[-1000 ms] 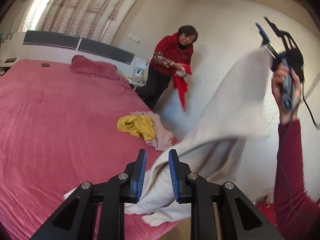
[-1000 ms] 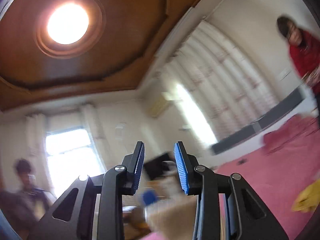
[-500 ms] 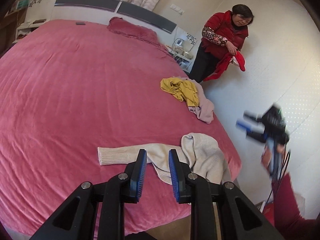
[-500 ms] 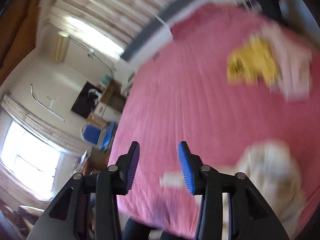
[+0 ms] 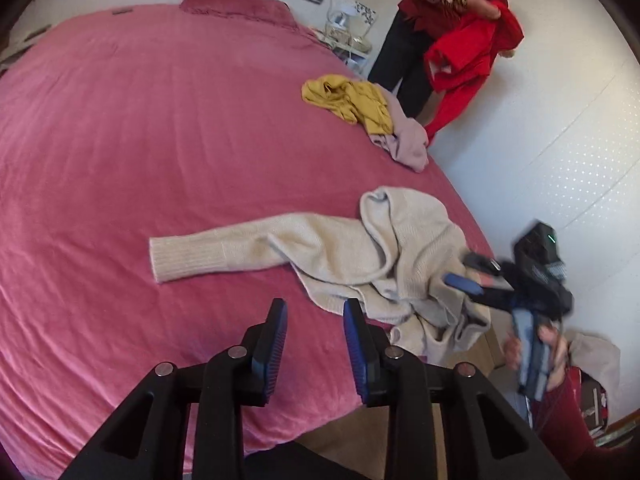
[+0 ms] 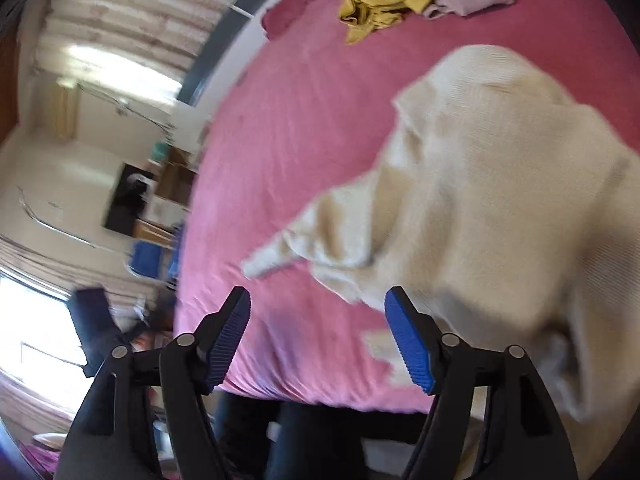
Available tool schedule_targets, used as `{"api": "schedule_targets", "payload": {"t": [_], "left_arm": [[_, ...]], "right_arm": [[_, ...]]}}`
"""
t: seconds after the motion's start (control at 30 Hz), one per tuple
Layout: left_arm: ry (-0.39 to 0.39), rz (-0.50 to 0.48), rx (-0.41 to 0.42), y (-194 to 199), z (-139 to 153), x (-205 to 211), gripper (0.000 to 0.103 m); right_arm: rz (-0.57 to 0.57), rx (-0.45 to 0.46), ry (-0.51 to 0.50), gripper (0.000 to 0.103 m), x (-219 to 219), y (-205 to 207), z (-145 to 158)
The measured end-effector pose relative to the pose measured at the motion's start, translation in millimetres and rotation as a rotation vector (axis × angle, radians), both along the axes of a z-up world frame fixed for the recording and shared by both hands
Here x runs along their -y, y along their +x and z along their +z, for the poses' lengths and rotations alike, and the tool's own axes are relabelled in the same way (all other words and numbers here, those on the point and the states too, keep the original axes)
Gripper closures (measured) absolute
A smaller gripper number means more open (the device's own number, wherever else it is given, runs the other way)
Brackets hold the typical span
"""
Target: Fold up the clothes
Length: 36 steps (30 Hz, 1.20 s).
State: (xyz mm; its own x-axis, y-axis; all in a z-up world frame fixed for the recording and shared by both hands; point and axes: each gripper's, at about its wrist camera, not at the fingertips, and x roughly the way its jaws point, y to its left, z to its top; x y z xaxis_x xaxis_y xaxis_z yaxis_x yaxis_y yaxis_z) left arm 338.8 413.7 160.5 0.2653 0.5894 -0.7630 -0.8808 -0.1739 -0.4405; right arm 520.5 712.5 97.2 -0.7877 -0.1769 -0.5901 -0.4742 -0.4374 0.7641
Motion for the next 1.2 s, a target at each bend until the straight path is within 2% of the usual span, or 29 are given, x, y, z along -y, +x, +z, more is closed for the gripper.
{"api": "schedule_targets", "payload": {"t": [0.03,0.1,0.17,0.23,0.27,0.33,0.4,0.47,0.53,0.57,0.63,0.67,0.7,0.8,0.87,0.97,1.03,1.13,1.2], "left_arm": [[0.019,-0.004,-0.03,2.9,3.7,-0.8,0.074],[0.073,-0.02,-0.075,7.5,15.0,-3.2,0.074],[0.122,-0.042,-0.093,10.6,25.0,-7.5,0.074],[0.131,-0.061,-0.105,13.1,28.6,-16.2,0.074],[0.132,-0.073,-0.102,13.9,27.9,-21.9,0.074],[0.138,-0.08,-0.055,10.1,27.1,-29.8,0.074],[0.18,-0.056,0.022,-1.0,32.3,-31.4,0.074],[0.223,-0.047,0.037,-11.5,42.7,-33.1,0.073],[0.262,-0.029,0.009,-20.8,52.9,-36.7,0.068],[0.267,-0.032,0.012,-23.9,54.2,-40.3,0.066],[0.261,-0.041,0.051,-27.4,50.9,-51.5,0.056],[0.254,-0.063,0.06,-24.1,46.3,-59.3,0.044],[0.246,-0.085,0.069,-20.5,41.5,-67.3,0.04],[0.202,-0.157,0.036,6.6,20.6,-96.5,0.04],[0.173,-0.215,0.026,29.1,4.9,-115.0,0.04],[0.142,-0.283,-0.013,59.5,-17.0,-140.7,0.039],[0.093,-0.32,-0.03,73.5,-34.7,-156.8,0.039],[0.024,-0.361,-0.053,87.2,-55.9,-174.9,0.038],[0.003,-0.381,-0.074,95.3,-65.8,-183.1,0.037]], "right_arm": [[-0.017,0.004,-0.025,0.024,-1.9,-5.3,-18.1],[-0.053,0.045,-0.089,0.023,-16.8,-25.9,-35.9],[-0.135,0.156,-0.148,0.023,-29.6,-39.0,-59.0],[-0.189,0.243,-0.178,0.023,-38.1,-49.0,-83.6],[-0.229,0.24,-0.199,0.022,-41.0,-51.8,-93.1],[-0.222,0.098,-0.274,0.02,-45.7,-64.2,-101.4],[-0.122,-0.103,-0.34,0.019,-42.9,-88.6,-88.8],[-0.047,-0.303,-0.373,0.019,-39.9,-105.8,-62.5],[0.006,-0.48,-0.38,0.019,-37.4,-117.0,-29.6],[0.007,-0.49,-0.366,0.019,-38.0,-114.5,-19.1],[-0.022,-0.42,-0.313,0.019,-36.8,-93.9,-8.6],[-0.048,-0.369,-0.256,0.019,-34.1,-73.0,-2.8],[-0.073,-0.329,-0.197,0.018,-29.0,-47.6,3.1],[-0.131,-0.236,-0.119,0.018,-11.4,38.2,12.6],[-0.221,-0.168,-0.092,0.018,-0.7,93.8,9.3],[-0.346,-0.12,-0.108,0.017,4.2,157.1,-8.2],[-0.41,-0.129,-0.153,0.017,-2.0,173.5,-26.4],[-0.453,-0.167,-0.185,0.017,-14.1,165.7,-50.9],[-0.456,-0.154,-0.211,0.017,-26.3,156.5,-67.9]]}}
